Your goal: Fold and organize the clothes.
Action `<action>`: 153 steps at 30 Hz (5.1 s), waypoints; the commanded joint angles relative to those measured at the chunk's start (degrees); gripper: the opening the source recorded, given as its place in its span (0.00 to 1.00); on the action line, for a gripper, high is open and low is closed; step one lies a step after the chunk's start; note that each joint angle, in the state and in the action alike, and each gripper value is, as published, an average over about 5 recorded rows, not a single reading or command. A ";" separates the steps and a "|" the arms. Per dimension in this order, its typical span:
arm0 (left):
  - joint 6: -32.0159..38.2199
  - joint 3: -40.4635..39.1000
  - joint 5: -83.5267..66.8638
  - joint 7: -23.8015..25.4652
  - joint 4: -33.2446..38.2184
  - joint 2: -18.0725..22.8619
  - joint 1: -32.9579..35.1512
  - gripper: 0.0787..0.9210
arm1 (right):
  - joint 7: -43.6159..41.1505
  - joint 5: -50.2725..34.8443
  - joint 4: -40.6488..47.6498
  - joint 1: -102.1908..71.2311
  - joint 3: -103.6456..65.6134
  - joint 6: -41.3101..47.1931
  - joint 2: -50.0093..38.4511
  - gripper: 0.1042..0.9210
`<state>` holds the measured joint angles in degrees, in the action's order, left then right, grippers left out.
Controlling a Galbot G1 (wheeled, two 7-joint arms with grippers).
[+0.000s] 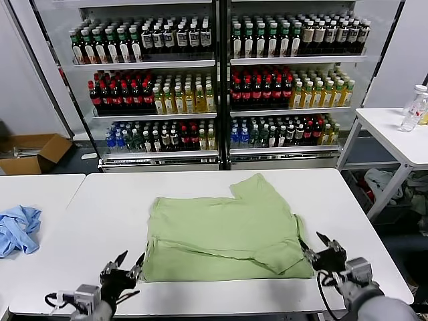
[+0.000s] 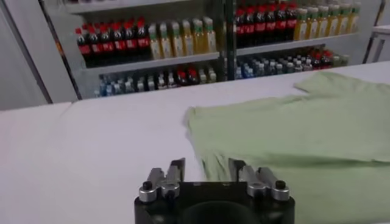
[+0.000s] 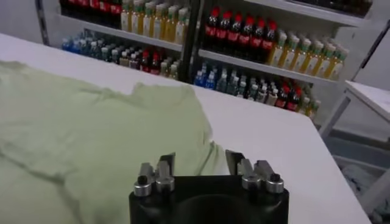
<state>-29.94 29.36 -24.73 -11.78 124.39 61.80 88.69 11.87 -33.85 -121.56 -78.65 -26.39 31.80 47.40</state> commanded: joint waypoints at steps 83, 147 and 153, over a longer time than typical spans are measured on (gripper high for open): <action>4.02 -9.87 -11.09 2.13 -11.99 -0.14 -21.12 0.01 | -7.40 -11.46 14.54 25.98 11.39 -0.97 2.99 0.00; -3.09 0.18 -22.31 -5.37 -8.97 5.94 -7.73 0.16 | -5.33 -1.19 -2.47 -7.14 -4.73 0.90 5.65 0.88; -3.13 11.90 -30.37 -5.49 -7.00 1.17 -4.85 0.02 | -5.20 -1.40 -2.51 -6.91 -5.15 0.77 5.50 0.88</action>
<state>-32.89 28.41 -40.65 -17.48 115.18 67.34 81.88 6.65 -35.21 -123.96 -85.43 -31.39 32.64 52.90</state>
